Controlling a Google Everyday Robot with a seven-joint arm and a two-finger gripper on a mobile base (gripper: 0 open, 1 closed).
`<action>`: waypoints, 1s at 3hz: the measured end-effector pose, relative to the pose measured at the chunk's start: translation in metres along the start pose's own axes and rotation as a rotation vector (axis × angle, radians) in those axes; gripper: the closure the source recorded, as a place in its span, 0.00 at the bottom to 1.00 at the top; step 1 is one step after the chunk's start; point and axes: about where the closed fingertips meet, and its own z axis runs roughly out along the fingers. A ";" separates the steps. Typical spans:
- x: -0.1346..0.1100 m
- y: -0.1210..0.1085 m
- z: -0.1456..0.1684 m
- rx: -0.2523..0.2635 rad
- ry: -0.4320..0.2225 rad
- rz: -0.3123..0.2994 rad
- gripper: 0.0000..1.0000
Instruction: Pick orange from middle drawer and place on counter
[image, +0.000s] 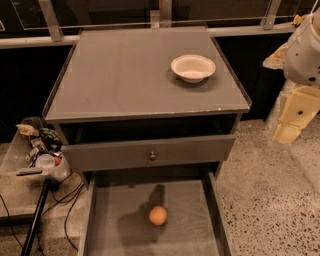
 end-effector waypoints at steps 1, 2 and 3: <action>0.000 0.000 0.000 0.001 -0.001 0.000 0.00; -0.002 0.004 0.007 -0.009 -0.039 -0.014 0.00; 0.001 0.018 0.030 -0.043 -0.140 -0.020 0.00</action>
Offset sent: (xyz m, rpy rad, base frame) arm -0.0041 0.0089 -0.0230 0.0831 0.0138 0.0591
